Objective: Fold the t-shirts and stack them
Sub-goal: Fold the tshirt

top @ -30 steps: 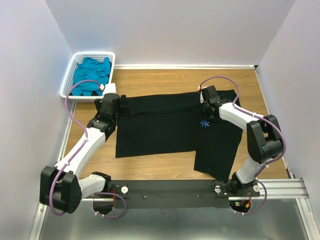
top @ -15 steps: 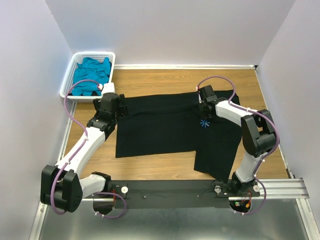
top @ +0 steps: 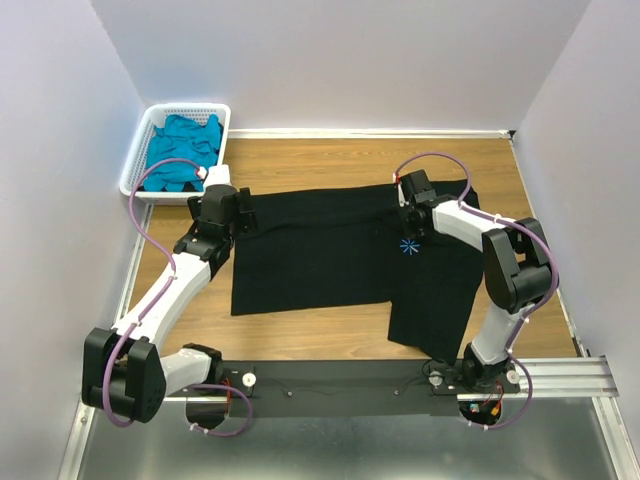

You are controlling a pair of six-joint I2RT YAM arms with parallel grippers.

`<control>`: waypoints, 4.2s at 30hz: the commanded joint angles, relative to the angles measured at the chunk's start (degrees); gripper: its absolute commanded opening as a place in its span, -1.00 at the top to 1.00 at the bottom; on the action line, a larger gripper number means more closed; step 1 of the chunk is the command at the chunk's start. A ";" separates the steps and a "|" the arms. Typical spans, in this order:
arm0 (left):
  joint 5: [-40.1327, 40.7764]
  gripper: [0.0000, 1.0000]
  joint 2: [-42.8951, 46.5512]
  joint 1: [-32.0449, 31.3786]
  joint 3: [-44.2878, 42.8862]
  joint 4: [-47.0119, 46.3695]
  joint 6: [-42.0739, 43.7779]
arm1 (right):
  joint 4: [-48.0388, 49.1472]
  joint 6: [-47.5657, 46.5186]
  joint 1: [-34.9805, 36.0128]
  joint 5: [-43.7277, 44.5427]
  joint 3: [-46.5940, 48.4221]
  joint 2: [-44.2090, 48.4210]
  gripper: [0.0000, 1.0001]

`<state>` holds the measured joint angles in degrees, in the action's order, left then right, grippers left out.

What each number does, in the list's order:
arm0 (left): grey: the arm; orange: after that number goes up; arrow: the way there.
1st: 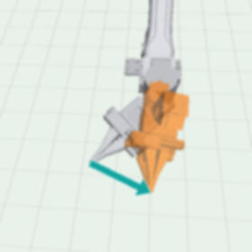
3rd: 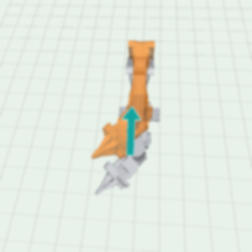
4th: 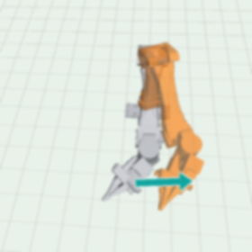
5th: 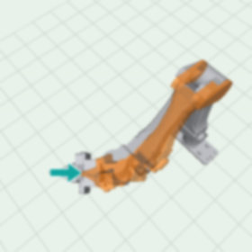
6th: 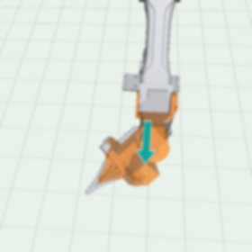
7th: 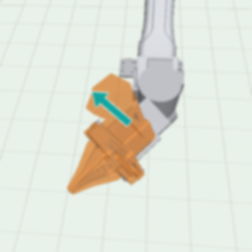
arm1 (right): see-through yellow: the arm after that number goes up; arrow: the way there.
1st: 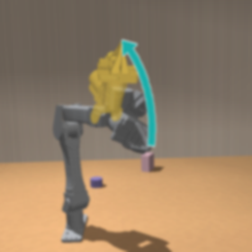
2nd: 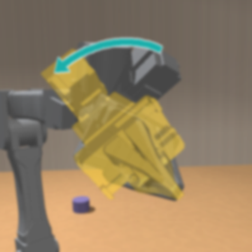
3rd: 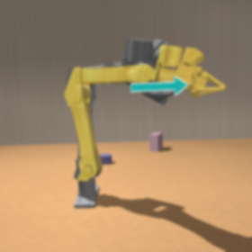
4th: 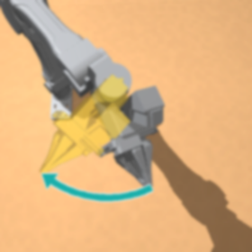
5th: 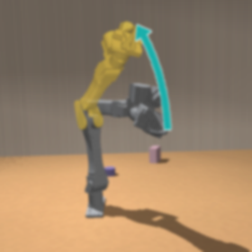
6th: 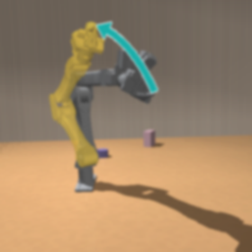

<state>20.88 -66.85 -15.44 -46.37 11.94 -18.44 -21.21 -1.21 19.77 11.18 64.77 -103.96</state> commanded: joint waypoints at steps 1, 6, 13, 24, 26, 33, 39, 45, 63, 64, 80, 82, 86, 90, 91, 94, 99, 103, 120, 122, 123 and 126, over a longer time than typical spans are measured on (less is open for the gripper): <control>-1.02 -0.89 -0.30 0.41 -1.00 -1.49 0.33 | -0.50 -0.54 -0.43 -0.11 1.23 -0.45 0.74; -1.81 -0.89 -0.74 0.41 -0.92 -1.57 0.42 | -0.58 0.07 -0.43 -2.30 1.06 1.21 0.99; -2.16 -0.89 -1.00 0.41 -1.00 -1.57 0.59 | -2.25 3.67 -0.35 -6.08 0.27 6.22 0.99; -2.87 -0.89 -1.53 0.41 -1.00 -1.57 0.59 | -13.76 9.56 0.00 -19.00 4.04 4.56 0.99; -3.13 -0.88 -1.70 0.41 -1.00 -1.57 0.60 | -15.08 10.52 -0.08 -19.97 4.74 3.95 0.99; -3.83 -0.89 -2.67 0.50 -1.18 -1.49 0.77 | -15.35 13.25 0.01 -23.92 7.47 1.40 0.56; -4.01 -0.89 -2.50 0.50 -1.18 -1.49 0.86 | -15.35 14.83 -0.26 -16.47 8.26 4.46 0.03; -4.36 -0.89 -1.62 0.50 -1.18 -1.49 0.86 | -15.09 19.31 -10.50 -7.14 5.02 9.47 0.03; -4.54 -0.89 -0.74 0.76 -0.83 -1.66 0.86 | -2.17 25.47 -27.33 -15.13 -6.32 8.78 0.13; -4.54 -0.89 -0.74 0.76 -0.83 -1.66 0.86 | -1.82 25.47 -27.42 -15.40 -6.41 8.52 0.14; -4.45 -0.88 -1.09 0.85 -0.83 -1.57 0.86 | 1.17 26.26 -27.86 -18.73 -7.56 4.56 0.16; -4.54 -0.88 -1.09 0.85 -0.91 -1.66 0.68 | 1.17 26.52 -27.86 -19.44 -7.73 5.17 0.20; -4.71 -0.89 -1.18 0.94 -0.92 -1.66 0.77 | 1.17 26.70 -27.86 -20.58 -7.65 6.66 0.26; -4.71 -0.89 -1.18 0.94 -0.92 -1.66 0.77 | 1.09 26.88 -27.86 -21.64 -7.12 6.67 0.30; -4.71 -0.89 -1.18 0.94 -0.92 -1.66 0.68 | 1.09 27.05 -27.94 -21.81 -7.12 6.67 0.31; -4.71 -0.89 -1.27 0.94 -0.92 -1.66 0.77 | 1.09 27.05 -27.86 -21.46 -7.12 6.06 0.31; -4.71 -0.89 -1.09 0.94 -0.92 -1.57 0.77 | 1.17 26.88 -27.94 -19.71 -8.08 5.00 0.33; -4.71 -0.89 -1.00 0.94 -0.83 -1.57 0.77 | 1.17 26.53 -27.94 -18.21 -8.43 4.65 0.58; -4.80 -0.89 -0.83 1.03 -0.74 -1.57 0.77 | -2.43 29.34 -27.94 -20.58 -11.24 15.19 0.99; -4.80 -0.88 -0.83 1.03 -0.74 -1.57 0.77 | -2.87 30.39 -27.94 -20.32 -11.86 16.15 0.99; -4.80 -0.89 -0.65 1.03 -0.74 -1.57 0.77 | -2.87 30.74 -27.94 -20.23 -12.21 16.59 0.99; -4.98 -0.89 -0.65 1.03 -0.83 -1.57 0.68 | -3.31 32.50 -27.94 -21.02 -14.14 18.87 0.99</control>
<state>17.02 -68.66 -14.66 -46.37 11.62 -17.98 -22.39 28.34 -7.62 -8.29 53.19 -88.23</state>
